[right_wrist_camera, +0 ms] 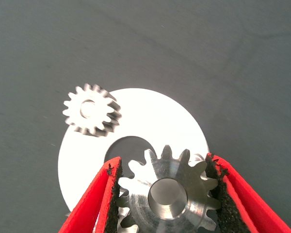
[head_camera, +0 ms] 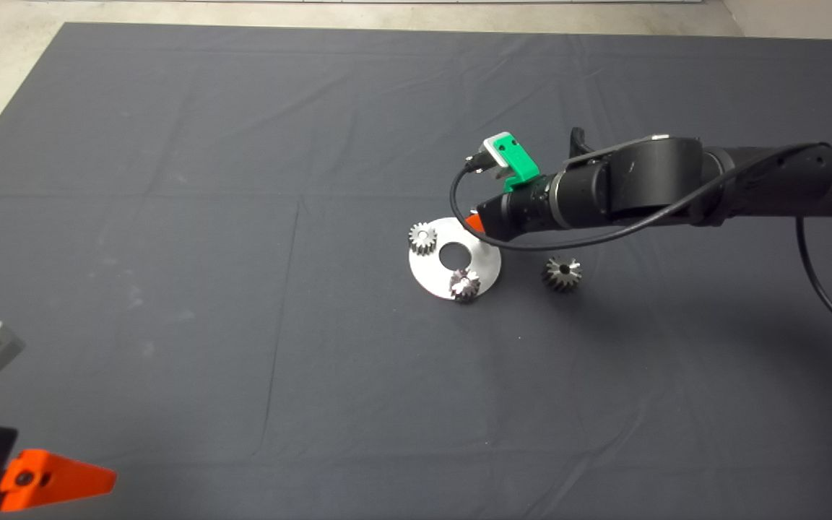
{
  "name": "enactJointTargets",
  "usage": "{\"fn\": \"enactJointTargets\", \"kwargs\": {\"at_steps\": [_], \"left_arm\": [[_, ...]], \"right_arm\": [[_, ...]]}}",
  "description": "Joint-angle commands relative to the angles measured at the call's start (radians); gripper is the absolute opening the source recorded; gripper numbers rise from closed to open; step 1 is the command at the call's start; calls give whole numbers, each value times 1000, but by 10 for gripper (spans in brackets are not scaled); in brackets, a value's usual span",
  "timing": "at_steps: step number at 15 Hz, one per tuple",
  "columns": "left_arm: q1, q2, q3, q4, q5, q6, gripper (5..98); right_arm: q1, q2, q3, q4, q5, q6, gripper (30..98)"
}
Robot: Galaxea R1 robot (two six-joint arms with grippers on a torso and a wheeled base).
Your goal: Remove an incorrectly installed larger gear and replace it with the correct smaller gear
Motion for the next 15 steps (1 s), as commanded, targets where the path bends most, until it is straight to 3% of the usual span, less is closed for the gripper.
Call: {"fn": "enactJointTargets", "kwargs": {"at_steps": [1,6,15], "left_arm": [[4,-4,14,-13,8,-2,981],[5,-4,14,-13,8,-4,981],[9,-4,14,-13,8,-4,981]], "right_arm": [[15,-3,30,-28,-22,-9,426],[7,-2,10,-42,-43,-55,425],[5,24,-77,-65,-39,-56,424]]}}
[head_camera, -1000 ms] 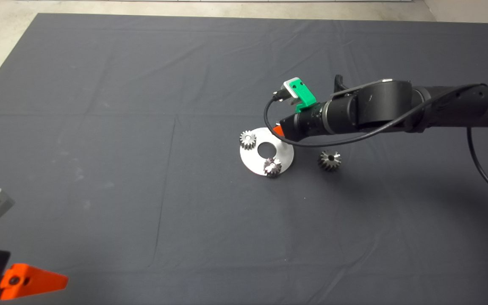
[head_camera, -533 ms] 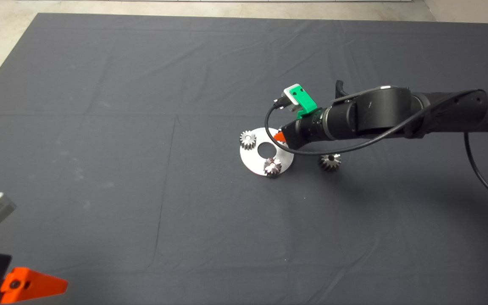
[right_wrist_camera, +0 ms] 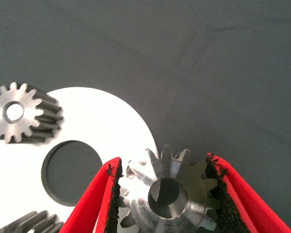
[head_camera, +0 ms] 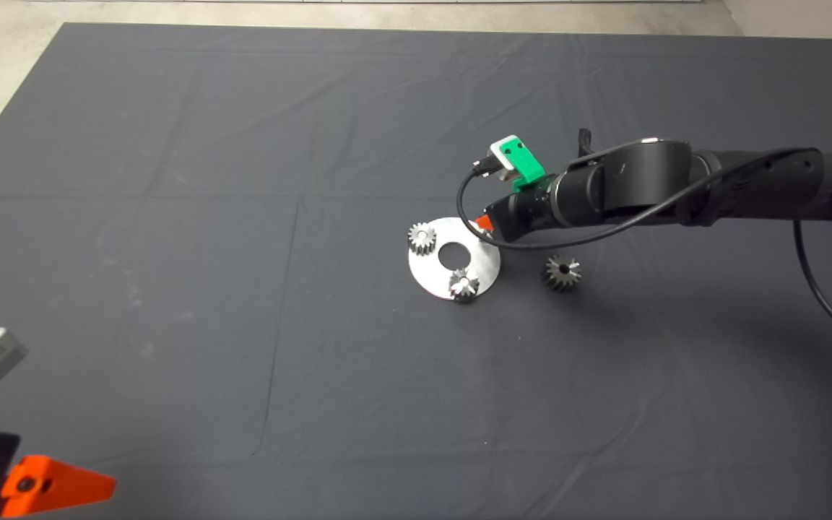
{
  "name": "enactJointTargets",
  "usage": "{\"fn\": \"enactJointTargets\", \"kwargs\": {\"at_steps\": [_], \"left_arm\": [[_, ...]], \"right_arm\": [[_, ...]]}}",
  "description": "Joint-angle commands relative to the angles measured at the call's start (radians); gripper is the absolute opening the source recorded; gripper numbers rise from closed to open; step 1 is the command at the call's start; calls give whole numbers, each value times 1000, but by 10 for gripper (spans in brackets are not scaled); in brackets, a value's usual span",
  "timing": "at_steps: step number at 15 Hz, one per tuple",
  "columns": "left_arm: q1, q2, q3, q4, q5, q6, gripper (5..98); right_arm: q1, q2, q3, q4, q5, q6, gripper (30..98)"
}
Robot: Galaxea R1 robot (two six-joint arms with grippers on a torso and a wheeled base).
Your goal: Remove an incorrectly installed larger gear and replace it with the correct smaller gear
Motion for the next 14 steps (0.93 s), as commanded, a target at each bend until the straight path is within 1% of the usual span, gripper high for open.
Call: {"fn": "enactJointTargets", "kwargs": {"at_steps": [1,9,14], "left_arm": [[7,-4,14,-13,6,-4,981],[13,-4,14,-13,5,-4,981],[13,-4,14,-13,5,-2,981]], "right_arm": [[21,17,-8,-39,14,1,424],[19,31,-11,-39,17,4,424],[7,43,-10,-39,14,4,424]]}}
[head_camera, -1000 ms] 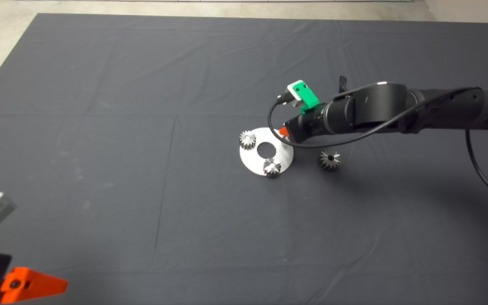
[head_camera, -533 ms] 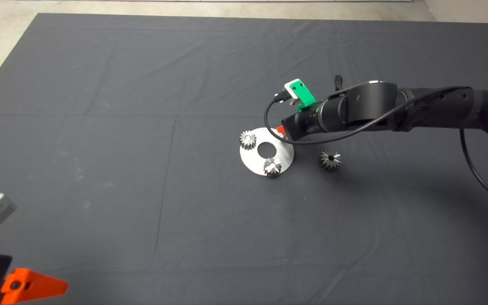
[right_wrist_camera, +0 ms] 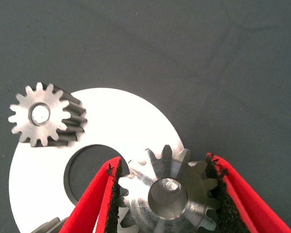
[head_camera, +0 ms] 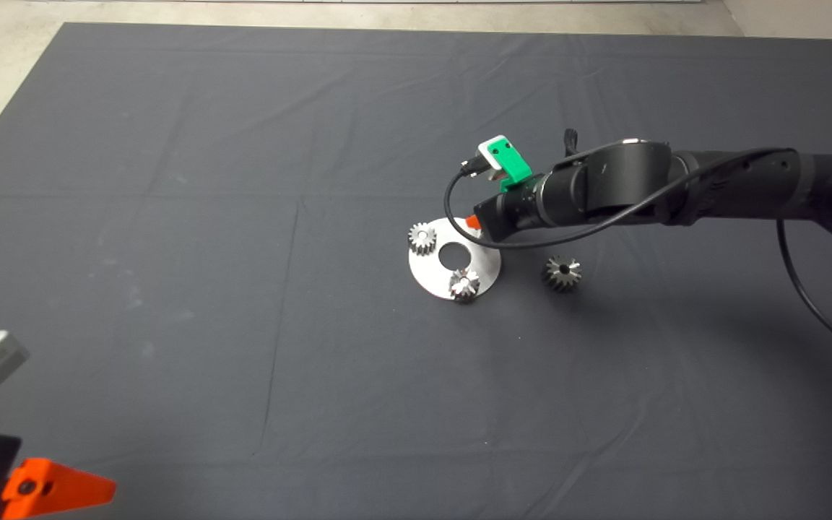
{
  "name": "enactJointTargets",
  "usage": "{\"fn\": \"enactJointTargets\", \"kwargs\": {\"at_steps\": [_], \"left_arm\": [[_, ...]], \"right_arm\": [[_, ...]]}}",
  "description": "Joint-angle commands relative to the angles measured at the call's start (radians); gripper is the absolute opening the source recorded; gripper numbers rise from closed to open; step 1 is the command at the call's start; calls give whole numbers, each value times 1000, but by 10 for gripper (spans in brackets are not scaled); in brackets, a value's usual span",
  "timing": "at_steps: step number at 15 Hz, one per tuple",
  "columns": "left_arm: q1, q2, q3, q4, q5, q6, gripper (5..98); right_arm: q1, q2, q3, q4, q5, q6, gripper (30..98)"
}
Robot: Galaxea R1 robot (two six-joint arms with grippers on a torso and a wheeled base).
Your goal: Remove an incorrectly installed larger gear and replace it with the correct smaller gear
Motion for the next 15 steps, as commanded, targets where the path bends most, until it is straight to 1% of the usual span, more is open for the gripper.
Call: {"fn": "enactJointTargets", "kwargs": {"at_steps": [1,4,7,9,13,15], "left_arm": [[4,-2,14,-13,5,-2,981],[4,-4,14,-13,5,-2,981],[4,-4,14,-13,5,-4,981],[4,-4,14,-13,5,-4,981],[4,1,18,-12,-3,-2,981],[4,1,18,-12,-2,-2,981]], "right_arm": [[24,7,7,-31,7,3,424],[21,7,4,-36,7,1,424],[15,18,6,-66,5,1,424],[-2,23,6,-93,3,1,424],[-4,23,3,-106,3,1,424],[-4,19,0,-110,3,-2,424]]}}
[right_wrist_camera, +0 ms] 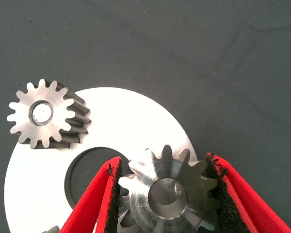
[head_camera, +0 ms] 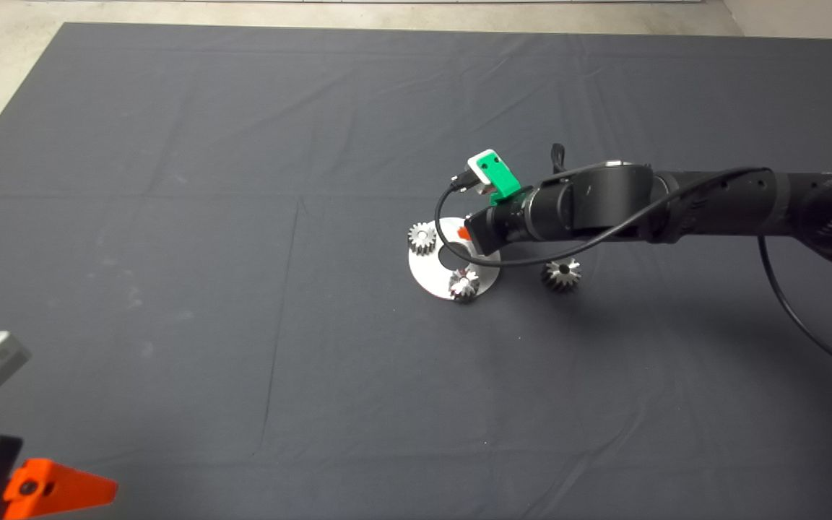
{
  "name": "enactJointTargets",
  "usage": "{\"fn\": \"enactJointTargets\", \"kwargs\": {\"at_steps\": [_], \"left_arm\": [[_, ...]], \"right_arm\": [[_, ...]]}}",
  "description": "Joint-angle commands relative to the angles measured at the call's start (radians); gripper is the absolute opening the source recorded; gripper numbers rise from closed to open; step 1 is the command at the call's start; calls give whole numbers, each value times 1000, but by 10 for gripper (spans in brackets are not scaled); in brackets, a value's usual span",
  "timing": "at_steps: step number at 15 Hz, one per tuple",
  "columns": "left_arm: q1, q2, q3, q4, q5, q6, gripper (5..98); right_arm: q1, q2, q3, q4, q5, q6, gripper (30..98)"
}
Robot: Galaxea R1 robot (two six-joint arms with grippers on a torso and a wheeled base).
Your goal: Remove an incorrectly installed larger gear and replace it with the correct smaller gear
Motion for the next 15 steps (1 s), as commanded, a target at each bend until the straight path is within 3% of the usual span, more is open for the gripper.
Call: {"fn": "enactJointTargets", "kwargs": {"at_steps": [1,15], "left_arm": [[2,0,18,-12,3,-2,981],[2,3,18,-13,5,-1,981]], "right_arm": [[31,-6,1,-44,10,-2,424],[3,0,-26,-67,11,-2,424]]}}
